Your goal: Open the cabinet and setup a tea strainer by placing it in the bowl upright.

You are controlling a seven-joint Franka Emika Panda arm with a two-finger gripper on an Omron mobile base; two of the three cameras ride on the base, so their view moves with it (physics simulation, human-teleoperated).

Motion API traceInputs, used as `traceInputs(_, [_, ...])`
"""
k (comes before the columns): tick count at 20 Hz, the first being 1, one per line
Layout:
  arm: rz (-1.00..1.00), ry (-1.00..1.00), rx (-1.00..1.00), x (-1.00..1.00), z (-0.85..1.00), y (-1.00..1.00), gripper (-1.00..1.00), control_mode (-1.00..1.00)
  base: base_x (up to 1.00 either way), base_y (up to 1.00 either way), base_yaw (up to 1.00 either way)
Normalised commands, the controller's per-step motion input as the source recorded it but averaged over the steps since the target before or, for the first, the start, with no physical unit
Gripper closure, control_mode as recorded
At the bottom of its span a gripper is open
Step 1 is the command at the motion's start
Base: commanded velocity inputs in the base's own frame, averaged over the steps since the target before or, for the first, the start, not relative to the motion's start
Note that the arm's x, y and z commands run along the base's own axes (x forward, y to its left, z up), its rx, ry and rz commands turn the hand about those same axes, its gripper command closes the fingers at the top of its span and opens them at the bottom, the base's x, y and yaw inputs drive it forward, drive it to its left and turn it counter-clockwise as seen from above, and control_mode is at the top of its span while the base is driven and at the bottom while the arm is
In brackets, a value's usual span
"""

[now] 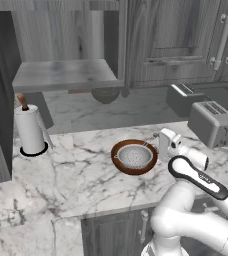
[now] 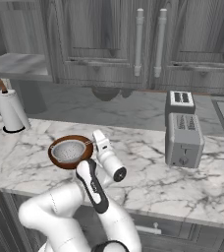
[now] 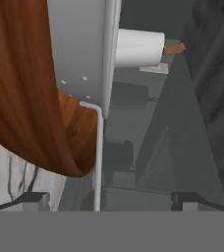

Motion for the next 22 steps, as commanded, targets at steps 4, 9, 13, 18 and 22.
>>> traceInputs(4, [0.0, 0.12, -0.12, -0.84, 0.66, -0.08, -1.0, -1.0, 0.0, 0.0, 0.0])
traceInputs(9, [0.0, 0.13, -0.11, -0.99, 0.87, -0.48, -1.0, -1.0, 0.0, 0.0, 0.0])
traceInputs(13, [0.0, 0.17, -0.18, -0.82, 0.96, -0.57, -1.0, -1.0, 0.0, 0.0, 0.0])
traceInputs(18, [0.02, 0.3, -0.27, -0.77, 0.88, -0.34, -1.0, -1.0, 0.0, 0.0, 0.0])
traceInputs(22, [0.03, 0.4, -0.3, -0.93, 0.52, -0.24, -1.0, -1.0, 0.0, 0.0, 0.0])
